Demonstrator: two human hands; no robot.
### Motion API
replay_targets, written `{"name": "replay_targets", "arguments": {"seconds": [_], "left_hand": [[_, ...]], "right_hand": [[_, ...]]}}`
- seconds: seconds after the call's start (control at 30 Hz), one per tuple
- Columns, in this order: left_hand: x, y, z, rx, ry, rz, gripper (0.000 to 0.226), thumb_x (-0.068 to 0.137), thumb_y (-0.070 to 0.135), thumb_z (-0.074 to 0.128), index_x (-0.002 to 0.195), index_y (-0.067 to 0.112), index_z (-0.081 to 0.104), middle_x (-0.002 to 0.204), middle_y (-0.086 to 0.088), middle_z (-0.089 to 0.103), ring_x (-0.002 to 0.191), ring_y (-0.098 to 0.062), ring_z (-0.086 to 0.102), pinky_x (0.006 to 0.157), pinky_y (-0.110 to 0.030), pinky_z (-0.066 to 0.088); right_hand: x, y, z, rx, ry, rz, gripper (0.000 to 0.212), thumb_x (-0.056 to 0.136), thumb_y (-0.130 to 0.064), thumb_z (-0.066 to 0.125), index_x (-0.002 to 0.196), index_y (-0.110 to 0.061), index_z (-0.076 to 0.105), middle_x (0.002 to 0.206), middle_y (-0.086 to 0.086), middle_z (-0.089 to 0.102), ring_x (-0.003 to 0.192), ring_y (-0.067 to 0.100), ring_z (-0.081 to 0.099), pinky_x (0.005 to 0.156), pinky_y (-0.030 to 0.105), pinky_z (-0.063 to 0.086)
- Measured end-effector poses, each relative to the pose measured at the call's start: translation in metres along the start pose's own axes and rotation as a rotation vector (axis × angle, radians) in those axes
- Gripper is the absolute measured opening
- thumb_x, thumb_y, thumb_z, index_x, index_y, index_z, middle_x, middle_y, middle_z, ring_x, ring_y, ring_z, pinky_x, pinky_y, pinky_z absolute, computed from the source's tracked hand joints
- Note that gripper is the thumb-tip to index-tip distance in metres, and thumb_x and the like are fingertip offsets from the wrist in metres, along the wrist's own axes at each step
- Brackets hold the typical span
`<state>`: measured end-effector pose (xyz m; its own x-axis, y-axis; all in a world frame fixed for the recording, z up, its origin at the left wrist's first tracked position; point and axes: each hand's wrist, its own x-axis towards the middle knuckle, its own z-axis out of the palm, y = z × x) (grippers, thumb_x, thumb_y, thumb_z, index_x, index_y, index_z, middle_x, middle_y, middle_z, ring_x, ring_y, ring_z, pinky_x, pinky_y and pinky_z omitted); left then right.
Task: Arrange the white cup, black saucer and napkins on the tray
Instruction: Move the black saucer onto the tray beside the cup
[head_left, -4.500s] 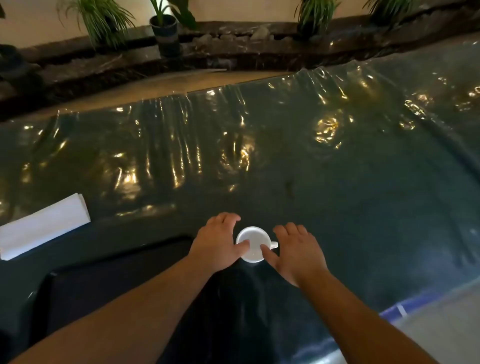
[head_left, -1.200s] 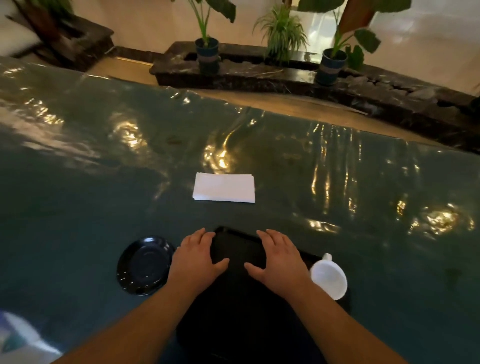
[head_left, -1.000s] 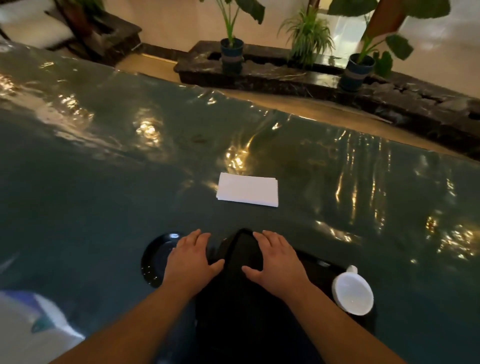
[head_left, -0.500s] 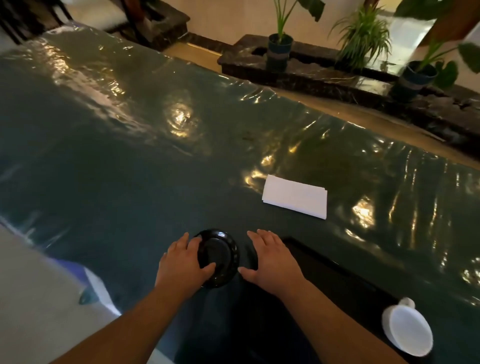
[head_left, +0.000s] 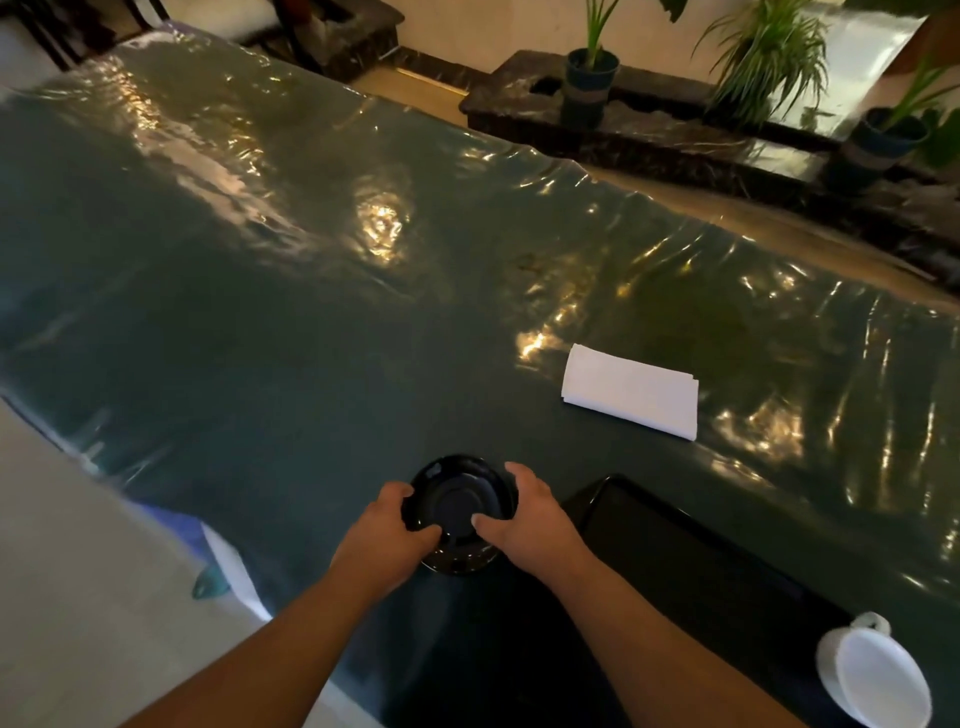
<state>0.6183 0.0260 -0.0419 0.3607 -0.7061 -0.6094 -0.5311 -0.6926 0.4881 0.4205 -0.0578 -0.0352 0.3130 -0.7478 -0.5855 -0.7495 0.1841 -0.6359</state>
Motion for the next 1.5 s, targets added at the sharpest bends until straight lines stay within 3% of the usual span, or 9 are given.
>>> {"name": "replay_targets", "arguments": {"seconds": [0.17, 0.33, 0.5, 0.63, 0.73, 1.0, 1.27, 1.4, 1.5], "left_hand": [[-0.002, 0.011, 0.001, 0.011, 0.006, 0.027, 0.055, 0.072, 0.045, 0.074, 0.116, 0.036, 0.041, 0.114, 0.000, 0.053, 0.084, -0.012, 0.062, 0.069, -0.033, 0.053], [-0.004, 0.024, 0.002, 0.041, 0.100, 0.126, 0.048, 0.080, 0.042, 0.075, 0.117, 0.033, 0.045, 0.114, 0.004, 0.048, 0.084, -0.005, 0.057, 0.065, -0.028, 0.046], [-0.005, 0.056, 0.009, 0.084, 0.150, 0.221, 0.024, 0.088, 0.036, 0.071, 0.088, 0.030, 0.048, 0.097, 0.007, 0.053, 0.073, -0.008, 0.058, 0.057, -0.027, 0.042], [-0.009, 0.086, 0.030, 0.143, 0.127, 0.306, 0.023, 0.091, 0.039, 0.071, 0.076, 0.030, 0.056, 0.091, 0.010, 0.054, 0.074, -0.005, 0.056, 0.059, -0.020, 0.037], [-0.012, 0.106, 0.051, 0.148, 0.073, 0.338, 0.023, 0.091, 0.039, 0.071, 0.073, 0.031, 0.059, 0.093, 0.009, 0.060, 0.080, -0.006, 0.059, 0.069, -0.028, 0.045], [-0.040, 0.150, 0.112, 0.192, -0.067, 0.494, 0.018, 0.089, 0.051, 0.068, 0.091, 0.038, 0.055, 0.101, 0.011, 0.060, 0.083, -0.003, 0.058, 0.065, -0.023, 0.042], [-0.052, 0.165, 0.150, 0.272, -0.190, 0.473, 0.035, 0.085, 0.046, 0.073, 0.112, 0.034, 0.055, 0.118, 0.009, 0.053, 0.088, -0.005, 0.057, 0.069, -0.025, 0.044], [-0.050, 0.163, 0.154, 0.261, -0.172, 0.473, 0.036, 0.085, 0.043, 0.075, 0.113, 0.033, 0.056, 0.124, 0.010, 0.050, 0.089, -0.006, 0.057, 0.070, -0.025, 0.046], [-0.050, 0.164, 0.156, 0.289, -0.154, 0.502, 0.040, 0.084, 0.042, 0.075, 0.118, 0.030, 0.056, 0.133, 0.008, 0.049, 0.098, -0.011, 0.061, 0.082, -0.031, 0.052]], "right_hand": [[0.009, -0.004, 0.004, 0.172, -0.009, 0.104, 0.092, 0.084, -0.038, 0.081, 0.159, -0.025, 0.030, 0.158, 0.008, 0.041, 0.135, 0.026, 0.050, 0.107, 0.040, 0.049], [0.005, -0.001, -0.007, 0.169, 0.049, 0.102, 0.079, 0.087, -0.037, 0.077, 0.155, -0.025, 0.039, 0.152, 0.005, 0.045, 0.126, 0.024, 0.057, 0.099, 0.035, 0.053], [-0.016, 0.017, -0.031, 0.218, 0.176, 0.095, 0.054, 0.087, -0.034, 0.075, 0.136, -0.028, 0.053, 0.131, -0.001, 0.058, 0.107, 0.015, 0.064, 0.092, 0.037, 0.059], [-0.035, 0.042, -0.059, 0.247, 0.264, 0.131, 0.049, 0.084, -0.036, 0.074, 0.129, -0.032, 0.054, 0.126, -0.001, 0.061, 0.101, 0.014, 0.065, 0.087, 0.036, 0.059], [-0.049, 0.067, -0.077, 0.250, 0.299, 0.176, 0.049, 0.085, -0.038, 0.072, 0.129, -0.032, 0.053, 0.127, -0.001, 0.062, 0.101, 0.015, 0.066, 0.085, 0.035, 0.058], [-0.087, 0.141, -0.102, 0.399, 0.340, 0.346, 0.049, 0.077, -0.038, 0.070, 0.123, -0.029, 0.055, 0.114, 0.000, 0.070, 0.092, 0.014, 0.070, 0.084, 0.038, 0.060], [-0.113, 0.177, -0.114, 0.446, 0.249, 0.383, 0.046, 0.076, -0.036, 0.071, 0.119, -0.030, 0.056, 0.099, -0.005, 0.075, 0.088, 0.016, 0.074, 0.088, 0.044, 0.060], [-0.116, 0.178, -0.118, 0.434, 0.225, 0.355, 0.048, 0.080, -0.033, 0.070, 0.125, -0.026, 0.057, 0.103, -0.006, 0.074, 0.092, 0.014, 0.073, 0.091, 0.043, 0.059], [-0.120, 0.172, -0.120, 0.343, 0.213, 0.295, 0.041, 0.089, -0.029, 0.069, 0.126, -0.030, 0.054, 0.117, -0.006, 0.064, 0.103, 0.014, 0.065, 0.093, 0.032, 0.053]]}}
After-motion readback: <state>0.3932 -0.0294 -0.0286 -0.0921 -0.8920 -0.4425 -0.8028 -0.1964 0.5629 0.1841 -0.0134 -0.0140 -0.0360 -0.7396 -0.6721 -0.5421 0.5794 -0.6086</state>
